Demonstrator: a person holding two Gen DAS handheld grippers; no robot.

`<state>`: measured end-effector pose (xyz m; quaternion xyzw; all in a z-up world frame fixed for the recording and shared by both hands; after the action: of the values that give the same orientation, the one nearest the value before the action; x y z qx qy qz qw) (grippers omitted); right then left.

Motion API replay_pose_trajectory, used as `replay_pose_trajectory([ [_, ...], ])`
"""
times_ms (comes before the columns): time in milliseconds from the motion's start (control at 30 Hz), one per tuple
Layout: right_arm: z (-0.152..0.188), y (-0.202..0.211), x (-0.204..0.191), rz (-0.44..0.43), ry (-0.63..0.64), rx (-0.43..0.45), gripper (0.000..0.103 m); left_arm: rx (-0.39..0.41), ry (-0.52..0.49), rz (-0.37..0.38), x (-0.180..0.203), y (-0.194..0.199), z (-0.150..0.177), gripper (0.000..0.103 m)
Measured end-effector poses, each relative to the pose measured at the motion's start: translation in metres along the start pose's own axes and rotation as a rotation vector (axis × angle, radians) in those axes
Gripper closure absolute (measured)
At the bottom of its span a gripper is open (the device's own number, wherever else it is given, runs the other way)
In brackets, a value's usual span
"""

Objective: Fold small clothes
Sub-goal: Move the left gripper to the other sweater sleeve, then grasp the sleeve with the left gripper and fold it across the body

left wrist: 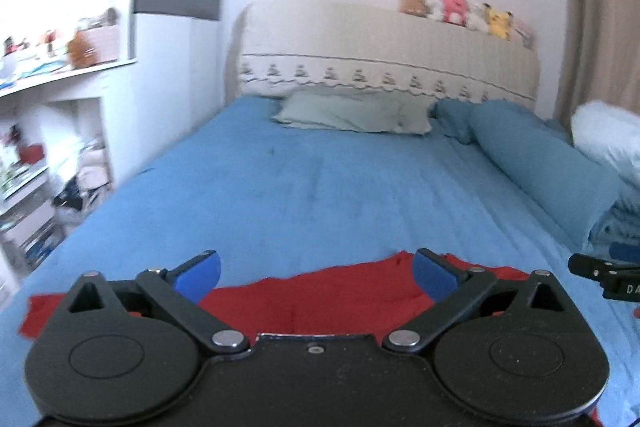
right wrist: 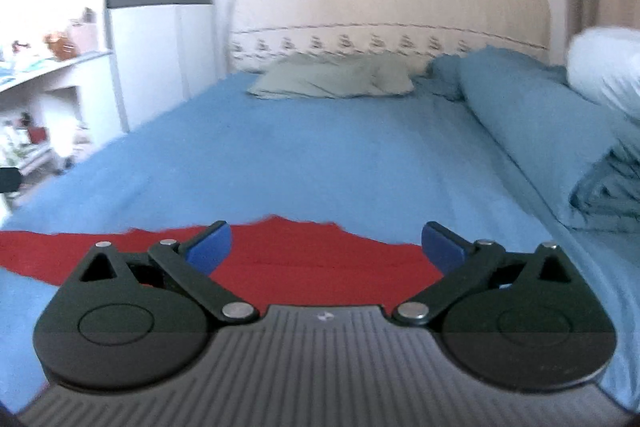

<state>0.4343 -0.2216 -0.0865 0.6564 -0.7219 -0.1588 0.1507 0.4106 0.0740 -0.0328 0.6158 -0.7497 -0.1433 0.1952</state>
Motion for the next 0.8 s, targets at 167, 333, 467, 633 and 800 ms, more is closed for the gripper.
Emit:
replay_pose_trajectory([
  [167, -0.013, 0.049, -0.066, -0.092, 0.013, -0.030, 0.000, 0.034, 0.143, -0.046, -0.075, 0.047, 0.001, 0.000],
  [333, -0.006, 0.075, -0.138, -0.204, 0.034, -0.069, 0.000, 0.041, 0.352, -0.082, -0.163, 0.055, 0.031, 0.000],
  [467, 0.015, 0.080, -0.191, -0.270, 0.066, -0.109, 0.000, 0.032, 0.503, -0.099, -0.223, 0.037, 0.070, 0.003],
  [633, 0.047, 0.067, -0.245, -0.291, 0.142, -0.132, 0.000, -0.009, 0.680, -0.103, -0.284, -0.006, 0.123, 0.021],
  [800, 0.085, 0.038, -0.280, -0.301, 0.200, -0.171, 0.000, -0.013, 0.793, -0.109, -0.321, -0.048, 0.155, 0.039],
])
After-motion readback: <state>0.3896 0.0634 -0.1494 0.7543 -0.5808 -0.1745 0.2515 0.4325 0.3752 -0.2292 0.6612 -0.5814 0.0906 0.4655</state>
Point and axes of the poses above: each gripper's, at about its wrist camera, not at the fingertips, and y roughly against the way its jaws point, x to its right, z to its underside, the point moved 8 cm from there along -y, roughly the way its jaws point, and after that the axes turned 4 degrees about z, right-handed, at the moved point
